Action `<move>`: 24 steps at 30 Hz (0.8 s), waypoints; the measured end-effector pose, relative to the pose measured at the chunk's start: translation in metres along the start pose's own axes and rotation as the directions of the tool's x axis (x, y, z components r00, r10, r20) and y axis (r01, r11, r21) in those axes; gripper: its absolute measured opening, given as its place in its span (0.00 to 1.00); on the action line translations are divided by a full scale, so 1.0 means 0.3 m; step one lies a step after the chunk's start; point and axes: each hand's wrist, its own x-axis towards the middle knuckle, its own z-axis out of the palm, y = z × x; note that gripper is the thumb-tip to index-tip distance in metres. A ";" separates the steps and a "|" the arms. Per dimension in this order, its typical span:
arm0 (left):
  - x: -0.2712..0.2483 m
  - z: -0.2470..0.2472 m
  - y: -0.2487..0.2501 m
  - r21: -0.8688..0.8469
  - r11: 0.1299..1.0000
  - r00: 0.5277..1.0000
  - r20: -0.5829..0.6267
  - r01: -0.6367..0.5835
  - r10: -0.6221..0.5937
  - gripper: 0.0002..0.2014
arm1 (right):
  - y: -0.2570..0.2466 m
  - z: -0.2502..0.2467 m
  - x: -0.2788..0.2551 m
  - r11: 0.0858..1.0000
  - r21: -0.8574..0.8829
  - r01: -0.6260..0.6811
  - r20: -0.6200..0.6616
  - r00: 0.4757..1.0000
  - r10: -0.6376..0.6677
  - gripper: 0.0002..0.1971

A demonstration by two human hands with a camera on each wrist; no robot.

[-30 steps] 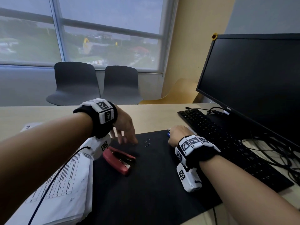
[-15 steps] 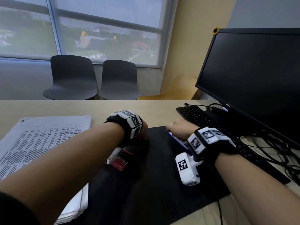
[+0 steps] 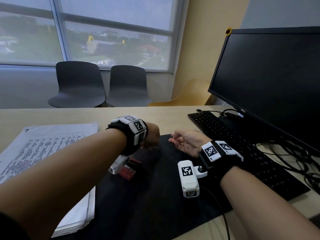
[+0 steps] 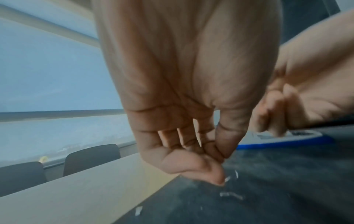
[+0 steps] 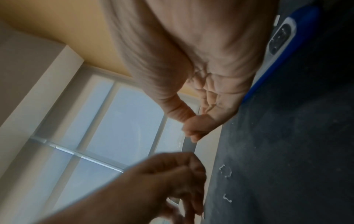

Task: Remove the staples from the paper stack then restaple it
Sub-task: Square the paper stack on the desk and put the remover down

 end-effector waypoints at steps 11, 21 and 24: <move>-0.016 -0.092 0.061 -0.225 0.952 0.958 -0.245 -0.207 0.150 0.09 | 0.013 0.082 0.045 0.985 -0.023 -0.172 0.073 0.982 0.174 0.16; 0.059 -0.036 -0.028 -0.222 0.975 0.998 -0.062 0.017 -0.032 0.14 | 0.010 0.018 0.047 0.979 -0.026 -0.201 0.024 0.979 0.202 0.23; 0.080 -0.011 -0.037 -0.209 0.978 0.999 -0.030 0.029 -0.036 0.17 | 0.016 0.020 0.057 0.991 0.031 -0.128 -0.039 0.991 0.129 0.20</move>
